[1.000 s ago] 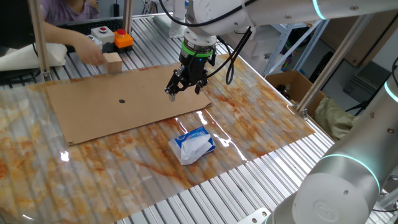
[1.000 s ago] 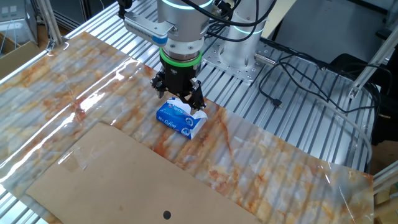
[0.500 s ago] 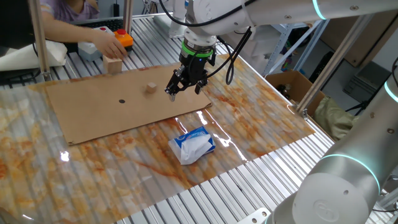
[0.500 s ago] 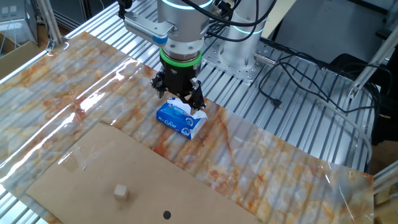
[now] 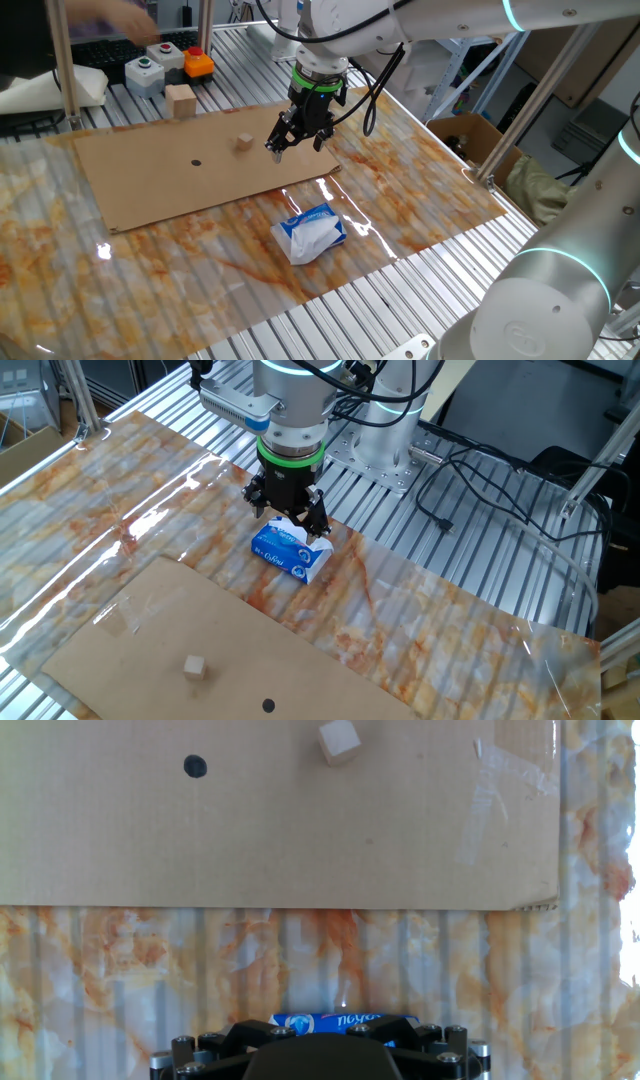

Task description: Grab the block and place it at the designated location

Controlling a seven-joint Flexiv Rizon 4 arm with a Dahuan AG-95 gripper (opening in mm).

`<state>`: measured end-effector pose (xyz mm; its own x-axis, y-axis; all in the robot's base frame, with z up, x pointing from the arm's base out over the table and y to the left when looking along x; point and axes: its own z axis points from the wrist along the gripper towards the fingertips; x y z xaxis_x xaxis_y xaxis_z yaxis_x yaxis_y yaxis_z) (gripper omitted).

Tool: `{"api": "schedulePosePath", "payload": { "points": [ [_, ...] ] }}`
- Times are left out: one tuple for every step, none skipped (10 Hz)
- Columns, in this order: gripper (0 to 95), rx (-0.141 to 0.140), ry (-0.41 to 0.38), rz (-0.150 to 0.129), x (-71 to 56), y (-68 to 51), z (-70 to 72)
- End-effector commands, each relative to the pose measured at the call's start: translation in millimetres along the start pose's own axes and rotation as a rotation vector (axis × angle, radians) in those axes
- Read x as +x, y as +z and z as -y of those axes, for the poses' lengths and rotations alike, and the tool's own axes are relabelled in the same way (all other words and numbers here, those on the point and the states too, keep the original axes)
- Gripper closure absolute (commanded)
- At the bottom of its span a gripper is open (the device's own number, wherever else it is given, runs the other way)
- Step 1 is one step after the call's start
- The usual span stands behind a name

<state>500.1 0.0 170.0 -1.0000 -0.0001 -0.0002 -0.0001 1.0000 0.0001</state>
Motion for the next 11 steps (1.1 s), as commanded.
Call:
{"api": "schedulePosePath", "payload": {
  "points": [
    [76.0,-0.003,0.073,0.041,0.1,0.0,0.0],
    [76.0,-0.009,0.073,0.040,0.0,0.1,0.0],
    [76.0,-0.020,0.074,0.040,0.0,0.1,0.0],
    [76.0,-0.027,0.074,0.039,0.0,0.2,-0.1],
    [76.0,-0.032,0.074,0.039,0.0,0.2,-0.1],
    [76.0,-0.037,0.074,0.040,0.0,0.4,-0.1],
    [76.0,-0.037,0.078,0.042,0.5,0.7,-0.2],
    [76.0,-0.041,0.118,0.041,0.6,0.7,-0.2],
    [76.0,-0.047,0.132,0.041,0.6,0.9,-0.3],
    [76.0,-0.048,0.139,0.041,0.6,0.9,-0.3],
    [76.0,-0.049,0.151,0.040,0.6,0.9,-0.3]
  ]
}}
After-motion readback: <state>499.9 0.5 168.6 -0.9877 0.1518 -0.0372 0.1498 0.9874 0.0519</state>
